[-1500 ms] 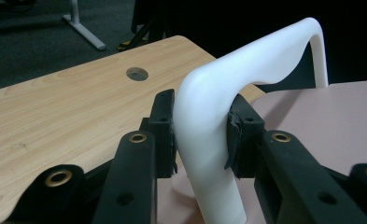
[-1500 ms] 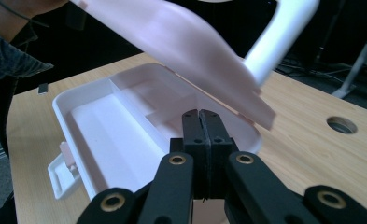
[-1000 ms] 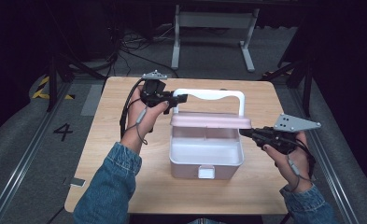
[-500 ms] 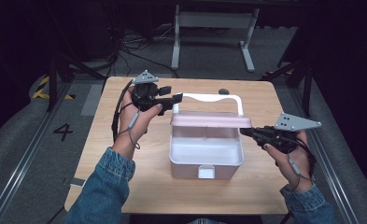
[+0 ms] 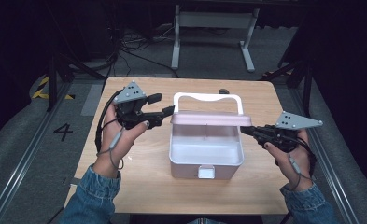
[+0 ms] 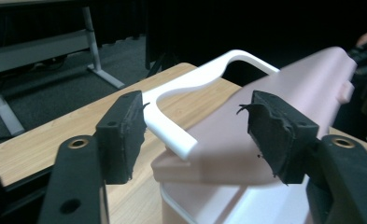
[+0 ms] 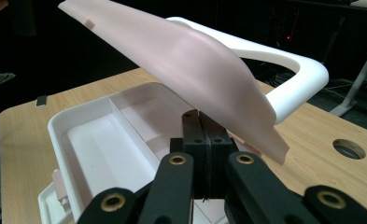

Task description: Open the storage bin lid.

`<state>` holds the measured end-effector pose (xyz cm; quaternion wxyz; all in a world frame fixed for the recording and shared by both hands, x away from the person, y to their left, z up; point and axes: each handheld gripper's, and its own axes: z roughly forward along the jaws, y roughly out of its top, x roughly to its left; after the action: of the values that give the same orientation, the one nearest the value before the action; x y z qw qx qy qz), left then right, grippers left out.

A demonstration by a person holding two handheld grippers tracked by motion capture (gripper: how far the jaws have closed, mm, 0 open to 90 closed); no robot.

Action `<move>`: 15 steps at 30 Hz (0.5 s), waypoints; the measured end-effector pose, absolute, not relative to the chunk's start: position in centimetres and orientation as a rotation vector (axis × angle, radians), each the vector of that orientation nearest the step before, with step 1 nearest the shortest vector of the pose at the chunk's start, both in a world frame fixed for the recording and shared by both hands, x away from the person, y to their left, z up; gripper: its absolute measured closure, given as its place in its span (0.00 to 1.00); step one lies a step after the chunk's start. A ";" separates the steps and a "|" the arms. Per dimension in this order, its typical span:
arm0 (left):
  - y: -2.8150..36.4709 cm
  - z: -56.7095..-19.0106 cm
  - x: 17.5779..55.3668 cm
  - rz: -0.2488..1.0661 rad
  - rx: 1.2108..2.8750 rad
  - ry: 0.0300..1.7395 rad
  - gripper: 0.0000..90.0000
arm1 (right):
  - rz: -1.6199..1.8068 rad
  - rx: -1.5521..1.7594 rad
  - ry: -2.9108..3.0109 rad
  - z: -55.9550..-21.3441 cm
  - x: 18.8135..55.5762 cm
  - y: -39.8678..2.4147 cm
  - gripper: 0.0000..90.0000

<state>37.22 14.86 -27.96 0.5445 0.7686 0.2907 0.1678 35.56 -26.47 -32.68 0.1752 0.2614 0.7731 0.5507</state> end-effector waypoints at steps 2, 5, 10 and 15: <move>14.9 -28.4 36.5 0.404 1.822 0.679 0.38 | 1.560 0.741 2.192 -32.7 35.5 -26.5 1.00; 15.1 -29.0 35.7 0.413 1.824 0.665 0.35 | 1.561 0.746 2.192 -32.7 35.4 -26.5 1.00; 14.8 -29.8 35.4 0.426 1.876 0.664 0.31 | 1.569 0.744 2.187 -32.7 35.4 -26.6 1.00; 14.0 -30.3 35.5 0.455 1.920 0.651 0.28 | 1.576 0.747 2.191 -32.7 35.4 -26.7 1.00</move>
<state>35.46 13.96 -30.28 0.5071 0.7964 0.2701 0.1888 35.44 -26.65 -32.71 0.1698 0.2630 0.7710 0.5546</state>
